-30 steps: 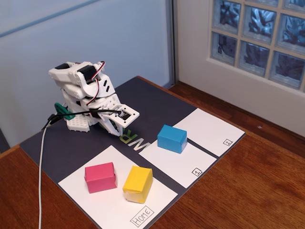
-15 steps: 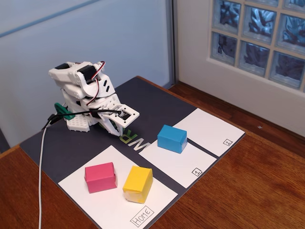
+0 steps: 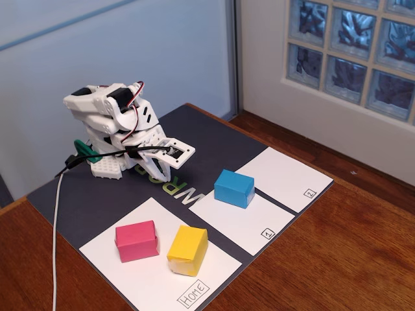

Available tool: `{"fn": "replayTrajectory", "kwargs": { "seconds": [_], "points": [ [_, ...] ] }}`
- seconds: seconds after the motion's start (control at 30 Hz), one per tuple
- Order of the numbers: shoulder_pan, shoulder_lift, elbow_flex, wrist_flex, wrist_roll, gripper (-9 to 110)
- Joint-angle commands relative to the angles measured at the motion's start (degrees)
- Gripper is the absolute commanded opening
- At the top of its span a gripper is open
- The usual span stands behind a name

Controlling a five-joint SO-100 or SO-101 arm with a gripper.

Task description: Move box yellow to zone 2

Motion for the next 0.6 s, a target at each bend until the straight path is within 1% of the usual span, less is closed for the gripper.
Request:
{"fn": "replayTrajectory", "kwargs": {
  "seconds": [0.0,0.1,0.2,0.3,0.37,0.47,0.57],
  "points": [
    [-2.2,3.0,0.3,2.4,5.8,0],
    [-3.8,2.9,-0.6,-0.3,12.4,0],
    [-3.9,-1.8,-3.3,-4.6,13.3,0],
    [-3.3,-19.3,-11.6,-11.4,12.1,0],
    [-2.1,-32.5,-20.9,-13.7,10.2,0],
    [0.1,-47.1,-36.1,-13.8,9.3,0],
    [1.6,-56.8,-48.7,-12.7,10.7,0]
  ]
}}
